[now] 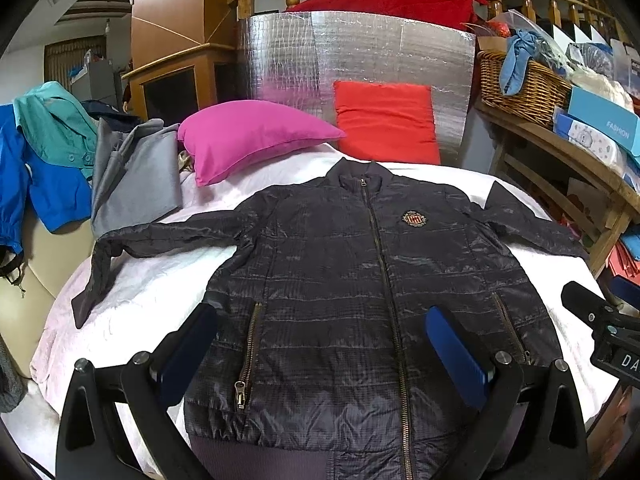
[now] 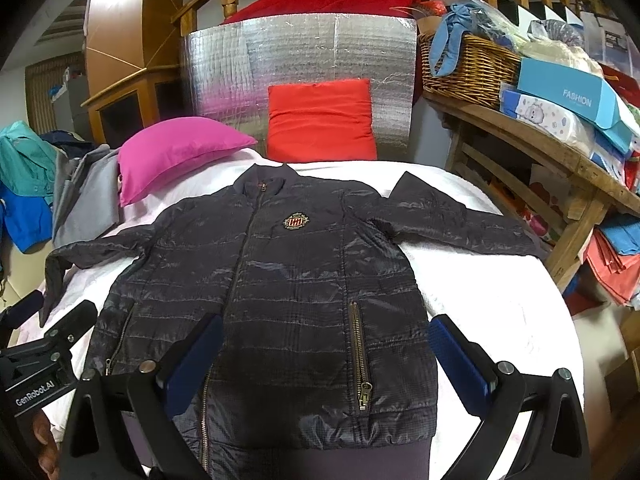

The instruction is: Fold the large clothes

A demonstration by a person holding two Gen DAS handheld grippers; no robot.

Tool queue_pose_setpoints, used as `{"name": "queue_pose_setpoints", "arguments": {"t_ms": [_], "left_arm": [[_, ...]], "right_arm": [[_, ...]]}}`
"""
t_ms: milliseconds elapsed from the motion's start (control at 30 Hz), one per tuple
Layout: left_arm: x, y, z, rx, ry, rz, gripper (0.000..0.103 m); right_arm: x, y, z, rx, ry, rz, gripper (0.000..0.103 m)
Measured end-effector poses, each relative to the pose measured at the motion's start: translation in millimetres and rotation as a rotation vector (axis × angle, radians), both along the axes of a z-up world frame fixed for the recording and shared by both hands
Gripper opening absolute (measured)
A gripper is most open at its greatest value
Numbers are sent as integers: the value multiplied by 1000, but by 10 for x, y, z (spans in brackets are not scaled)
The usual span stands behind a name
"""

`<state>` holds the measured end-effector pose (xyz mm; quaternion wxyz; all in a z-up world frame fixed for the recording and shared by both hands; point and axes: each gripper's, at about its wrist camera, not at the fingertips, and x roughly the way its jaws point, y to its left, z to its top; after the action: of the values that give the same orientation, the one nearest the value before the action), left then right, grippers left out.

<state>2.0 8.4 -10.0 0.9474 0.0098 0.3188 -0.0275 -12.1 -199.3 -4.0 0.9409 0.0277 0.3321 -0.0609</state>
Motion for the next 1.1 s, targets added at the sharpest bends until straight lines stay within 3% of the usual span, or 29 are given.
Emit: {"name": "queue_pose_setpoints", "arguments": {"t_ms": [467,1100], "left_arm": [[-5,76,-12,-31,-19,21,103],[36,33,-29,4,9,21,103]], "right_arm": [[-3,74,-10,-6,0,30,103],[28,83,-21,0,8,35,103]]}}
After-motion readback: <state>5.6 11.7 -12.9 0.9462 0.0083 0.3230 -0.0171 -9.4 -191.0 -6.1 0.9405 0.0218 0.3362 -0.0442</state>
